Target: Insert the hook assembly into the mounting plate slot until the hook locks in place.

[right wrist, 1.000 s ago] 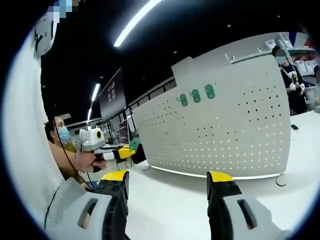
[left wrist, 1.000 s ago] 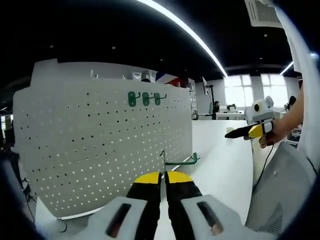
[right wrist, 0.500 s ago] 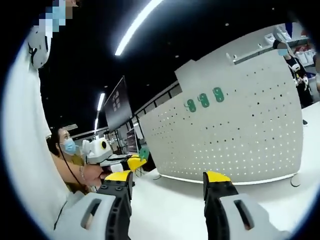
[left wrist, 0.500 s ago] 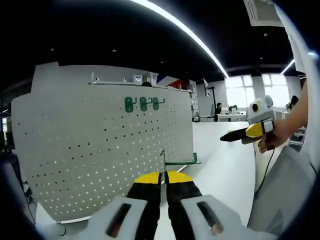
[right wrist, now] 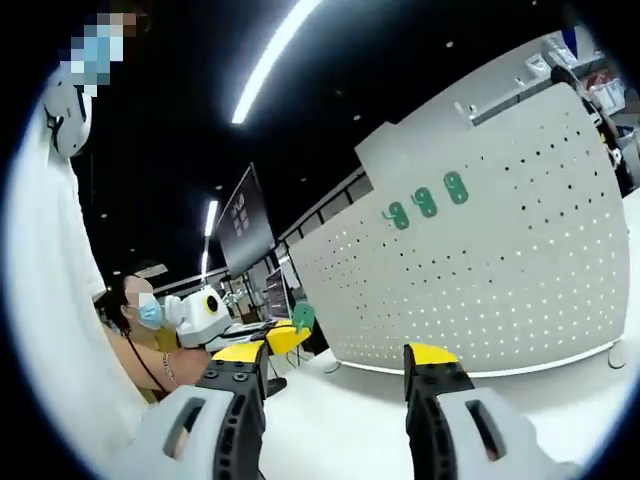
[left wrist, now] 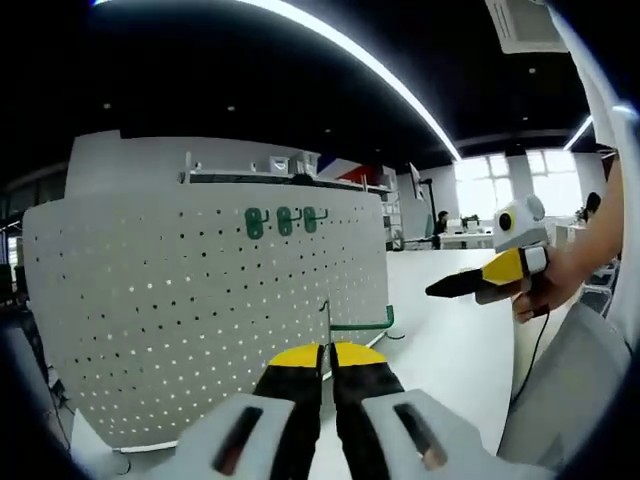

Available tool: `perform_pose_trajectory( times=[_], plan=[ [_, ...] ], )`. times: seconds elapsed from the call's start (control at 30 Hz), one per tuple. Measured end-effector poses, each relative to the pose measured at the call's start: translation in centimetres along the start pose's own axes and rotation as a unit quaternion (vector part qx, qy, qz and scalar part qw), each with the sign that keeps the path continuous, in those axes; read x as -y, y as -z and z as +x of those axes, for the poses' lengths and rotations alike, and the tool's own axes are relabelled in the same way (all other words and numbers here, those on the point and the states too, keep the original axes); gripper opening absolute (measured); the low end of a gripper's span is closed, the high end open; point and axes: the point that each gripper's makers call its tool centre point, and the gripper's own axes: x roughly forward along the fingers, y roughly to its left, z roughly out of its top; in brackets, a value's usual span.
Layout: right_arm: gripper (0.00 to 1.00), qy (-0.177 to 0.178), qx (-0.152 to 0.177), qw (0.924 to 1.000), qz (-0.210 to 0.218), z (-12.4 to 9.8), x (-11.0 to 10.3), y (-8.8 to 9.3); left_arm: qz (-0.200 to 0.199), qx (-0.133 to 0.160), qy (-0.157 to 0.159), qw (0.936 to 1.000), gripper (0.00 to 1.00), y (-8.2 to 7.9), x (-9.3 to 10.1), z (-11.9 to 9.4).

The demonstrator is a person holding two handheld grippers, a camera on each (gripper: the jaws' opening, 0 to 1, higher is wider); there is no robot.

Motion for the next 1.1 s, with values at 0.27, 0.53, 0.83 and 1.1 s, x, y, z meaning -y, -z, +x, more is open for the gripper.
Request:
perform_pose_trajectory(
  times=[0.27,0.53,0.83,1.1],
  plan=[
    [0.51,-0.014,0.005,0.9999,0.009,1.5,-0.6,-0.2,0.006,0.004,-0.001,1.0000,0.02,-0.5,0.4,0.3],
    [0.47,-0.024,0.011,0.9993,0.025,2.7,-1.4,-0.1,0.007,0.007,-0.003,0.9999,0.02,-0.9,0.5,0.5],
    [0.43,-0.030,0.024,0.9984,0.041,4.2,-1.8,-0.4,-0.001,0.013,-0.005,0.9999,0.02,-1.4,0.8,0.7],
    [0.38,-0.038,0.030,0.9978,0.046,5.5,-2.4,-0.6,-0.005,0.015,-0.012,0.9998,0.02,-1.5,0.9,0.9]
  ],
)
